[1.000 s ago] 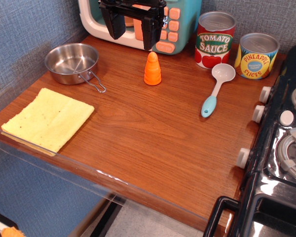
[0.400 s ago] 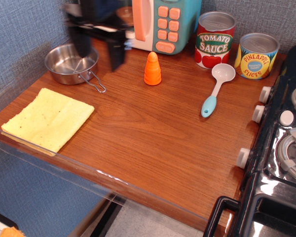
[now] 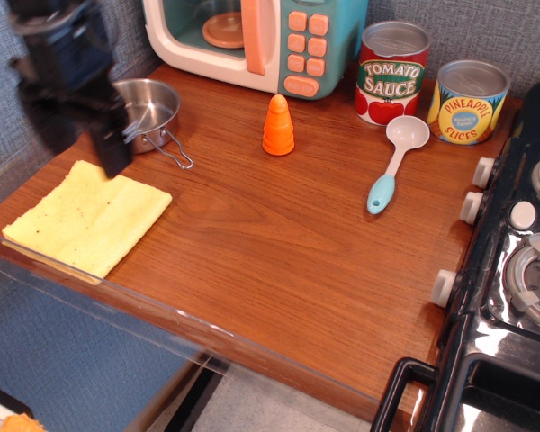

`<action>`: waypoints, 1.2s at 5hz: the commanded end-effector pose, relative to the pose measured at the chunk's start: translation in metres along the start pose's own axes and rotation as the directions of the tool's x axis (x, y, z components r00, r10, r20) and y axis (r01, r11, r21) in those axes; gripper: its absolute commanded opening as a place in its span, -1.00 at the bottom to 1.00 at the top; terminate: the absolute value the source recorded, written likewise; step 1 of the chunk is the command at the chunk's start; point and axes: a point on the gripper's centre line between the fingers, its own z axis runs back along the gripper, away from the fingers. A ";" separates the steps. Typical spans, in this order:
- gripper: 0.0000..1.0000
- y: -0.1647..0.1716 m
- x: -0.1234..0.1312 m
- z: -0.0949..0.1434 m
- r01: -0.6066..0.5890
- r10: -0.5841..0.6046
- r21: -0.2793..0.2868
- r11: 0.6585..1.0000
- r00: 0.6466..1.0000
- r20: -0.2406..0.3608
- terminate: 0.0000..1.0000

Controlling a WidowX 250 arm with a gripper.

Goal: Move towel to lower right corner

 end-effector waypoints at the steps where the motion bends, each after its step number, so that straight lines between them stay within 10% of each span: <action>1: 1.00 0.038 -0.009 -0.043 -0.051 0.050 0.039 0.998 0.998 0.023 -1.00; 4: 1.00 0.041 0.007 -0.062 -0.039 0.038 0.035 0.999 0.999 0.033 -1.00; 6: 1.00 0.037 0.002 -0.082 -0.030 0.034 0.060 0.998 0.998 -0.061 -1.00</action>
